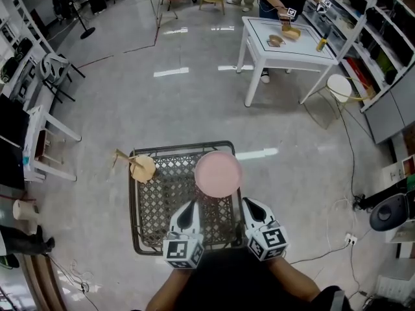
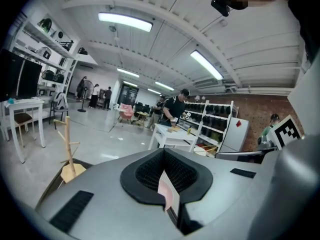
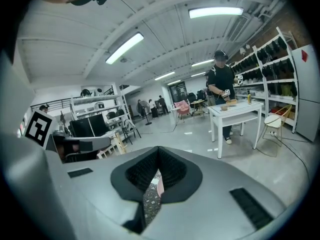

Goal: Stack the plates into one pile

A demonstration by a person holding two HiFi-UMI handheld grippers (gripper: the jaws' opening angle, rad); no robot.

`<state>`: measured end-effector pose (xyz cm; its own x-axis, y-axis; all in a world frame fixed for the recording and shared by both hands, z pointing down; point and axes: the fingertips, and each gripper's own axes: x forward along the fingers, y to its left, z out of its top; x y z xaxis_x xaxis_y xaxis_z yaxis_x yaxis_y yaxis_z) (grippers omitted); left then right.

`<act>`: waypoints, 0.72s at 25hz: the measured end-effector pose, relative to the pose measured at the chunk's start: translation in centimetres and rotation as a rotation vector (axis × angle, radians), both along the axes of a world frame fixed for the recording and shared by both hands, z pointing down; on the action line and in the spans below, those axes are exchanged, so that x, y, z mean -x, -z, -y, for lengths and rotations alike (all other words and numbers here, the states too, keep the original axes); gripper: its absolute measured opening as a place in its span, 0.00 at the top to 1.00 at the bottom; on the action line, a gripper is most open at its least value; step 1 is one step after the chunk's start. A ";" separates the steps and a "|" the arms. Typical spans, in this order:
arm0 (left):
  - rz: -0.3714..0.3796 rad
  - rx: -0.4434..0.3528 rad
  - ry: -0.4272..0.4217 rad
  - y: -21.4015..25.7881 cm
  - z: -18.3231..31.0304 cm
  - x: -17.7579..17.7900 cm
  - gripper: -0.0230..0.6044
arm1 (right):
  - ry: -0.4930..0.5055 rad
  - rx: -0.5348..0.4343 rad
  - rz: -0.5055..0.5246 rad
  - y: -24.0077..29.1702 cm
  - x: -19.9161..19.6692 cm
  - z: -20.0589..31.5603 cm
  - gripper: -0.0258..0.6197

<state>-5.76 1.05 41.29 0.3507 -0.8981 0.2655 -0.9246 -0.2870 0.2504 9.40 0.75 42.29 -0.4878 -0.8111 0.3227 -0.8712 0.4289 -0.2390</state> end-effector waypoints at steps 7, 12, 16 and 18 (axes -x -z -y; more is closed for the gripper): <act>0.012 -0.009 0.006 0.1 -0.1 0.2 0.94 | 0.010 -0.002 0.004 0.0 0.3 -0.7 0.95; -0.001 -0.005 0.015 0.0 -0.1 0.4 0.94 | 0.007 0.002 -0.004 -0.5 0.2 -0.9 0.95; -0.002 -0.002 0.012 -0.2 -0.1 0.1 0.94 | 0.005 0.004 -0.004 -0.5 0.0 -0.9 0.95; -0.006 0.002 0.013 -0.1 -0.1 0.1 0.94 | 0.003 0.004 0.000 -0.4 -0.1 -0.9 0.95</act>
<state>-5.85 1.12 41.44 0.3409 -0.9019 0.2652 -0.9266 -0.2748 0.2565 9.46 1.66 42.72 -0.4903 -0.8083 0.3259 -0.8699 0.4303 -0.2412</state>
